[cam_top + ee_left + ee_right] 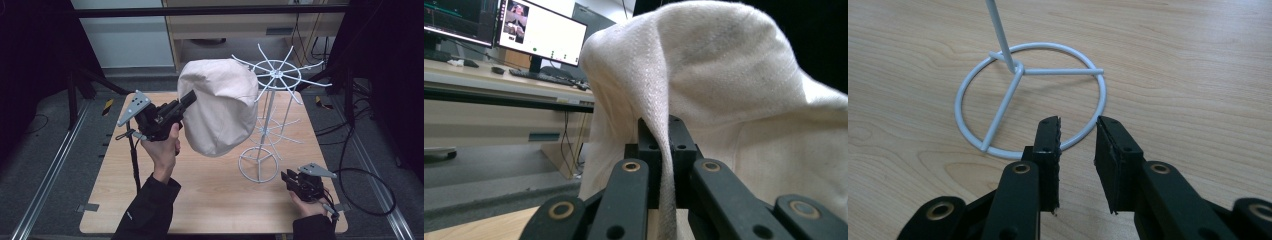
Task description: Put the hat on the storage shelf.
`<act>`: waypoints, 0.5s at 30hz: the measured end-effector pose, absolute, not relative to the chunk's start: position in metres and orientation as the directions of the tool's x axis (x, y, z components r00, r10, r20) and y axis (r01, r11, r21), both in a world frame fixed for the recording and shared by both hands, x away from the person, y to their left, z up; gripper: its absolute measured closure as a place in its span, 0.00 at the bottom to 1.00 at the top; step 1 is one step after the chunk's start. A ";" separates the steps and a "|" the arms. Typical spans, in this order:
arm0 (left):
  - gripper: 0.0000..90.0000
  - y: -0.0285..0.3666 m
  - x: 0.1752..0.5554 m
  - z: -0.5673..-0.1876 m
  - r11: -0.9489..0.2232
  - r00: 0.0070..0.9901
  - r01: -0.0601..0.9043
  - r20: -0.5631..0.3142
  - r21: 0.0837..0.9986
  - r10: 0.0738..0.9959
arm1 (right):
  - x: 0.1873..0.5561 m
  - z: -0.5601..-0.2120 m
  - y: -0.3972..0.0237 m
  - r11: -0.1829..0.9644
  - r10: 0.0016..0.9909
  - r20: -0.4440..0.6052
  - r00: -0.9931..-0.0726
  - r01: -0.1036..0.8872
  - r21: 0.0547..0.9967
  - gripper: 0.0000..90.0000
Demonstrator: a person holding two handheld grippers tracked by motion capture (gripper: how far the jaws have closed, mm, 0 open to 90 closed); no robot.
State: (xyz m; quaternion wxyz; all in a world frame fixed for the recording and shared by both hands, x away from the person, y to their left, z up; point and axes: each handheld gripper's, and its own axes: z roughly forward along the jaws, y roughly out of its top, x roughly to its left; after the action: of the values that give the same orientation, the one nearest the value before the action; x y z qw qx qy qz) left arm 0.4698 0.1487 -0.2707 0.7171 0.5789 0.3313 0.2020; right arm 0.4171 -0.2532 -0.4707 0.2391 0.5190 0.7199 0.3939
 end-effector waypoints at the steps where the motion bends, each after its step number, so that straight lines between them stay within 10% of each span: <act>1: 0.98 0.148 0.470 -0.272 0.240 0.698 0.094 -0.236 0.966 0.677 | 0.417 -0.471 -0.253 0.150 0.936 0.066 -0.346 0.560 0.815 0.79; 15: 0.97 0.140 0.471 -0.294 0.169 0.689 0.110 -0.198 0.979 0.697 | 0.417 -0.471 -0.253 0.151 0.936 0.064 -0.346 0.559 0.815 0.79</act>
State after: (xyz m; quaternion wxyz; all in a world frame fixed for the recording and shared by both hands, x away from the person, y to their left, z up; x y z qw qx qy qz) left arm 0.4709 0.1404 -0.2940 0.6888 0.6082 0.3319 0.2131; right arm 0.4171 -0.2534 -0.4711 0.2395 0.5191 0.7199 0.3935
